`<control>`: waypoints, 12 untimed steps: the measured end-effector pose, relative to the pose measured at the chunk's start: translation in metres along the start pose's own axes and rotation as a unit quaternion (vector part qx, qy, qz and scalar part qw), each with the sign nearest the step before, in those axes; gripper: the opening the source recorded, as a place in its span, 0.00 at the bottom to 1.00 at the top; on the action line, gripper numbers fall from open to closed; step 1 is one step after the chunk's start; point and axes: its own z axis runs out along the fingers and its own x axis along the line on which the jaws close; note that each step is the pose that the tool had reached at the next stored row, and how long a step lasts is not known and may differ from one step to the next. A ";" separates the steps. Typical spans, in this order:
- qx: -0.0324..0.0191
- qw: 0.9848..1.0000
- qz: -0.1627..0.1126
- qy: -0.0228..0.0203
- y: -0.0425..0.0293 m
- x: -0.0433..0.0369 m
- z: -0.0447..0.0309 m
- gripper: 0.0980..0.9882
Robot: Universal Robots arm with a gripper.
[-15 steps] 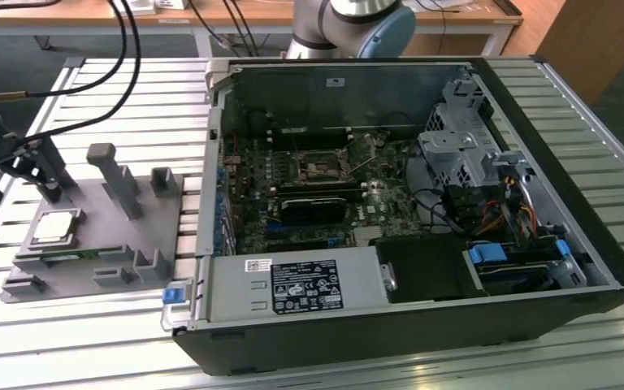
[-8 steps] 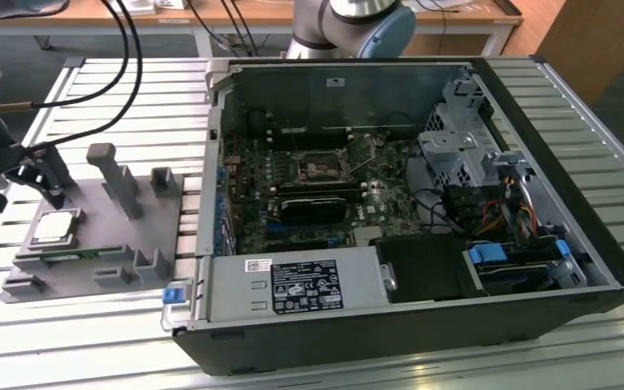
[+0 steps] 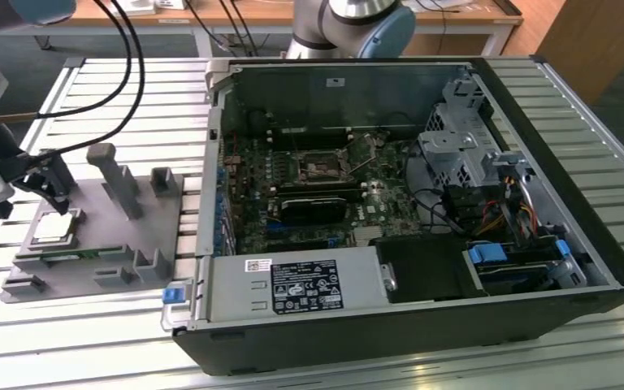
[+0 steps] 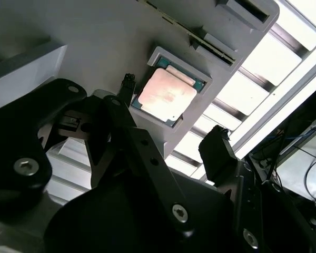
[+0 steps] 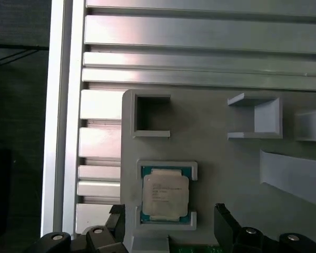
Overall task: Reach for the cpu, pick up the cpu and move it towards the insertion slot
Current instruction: 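Pick up the cpu and move it towards the insertion slot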
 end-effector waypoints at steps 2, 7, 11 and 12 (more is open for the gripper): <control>0.000 1.000 0.000 0.000 -0.0001 0.0000 0.0018 0.75; 0.000 1.000 0.000 0.000 -0.0001 0.0000 0.0039 0.75; 0.000 1.000 0.000 0.000 -0.0002 0.0000 0.0053 0.75; 0.000 1.000 0.000 0.000 -0.0002 0.0000 0.0057 0.75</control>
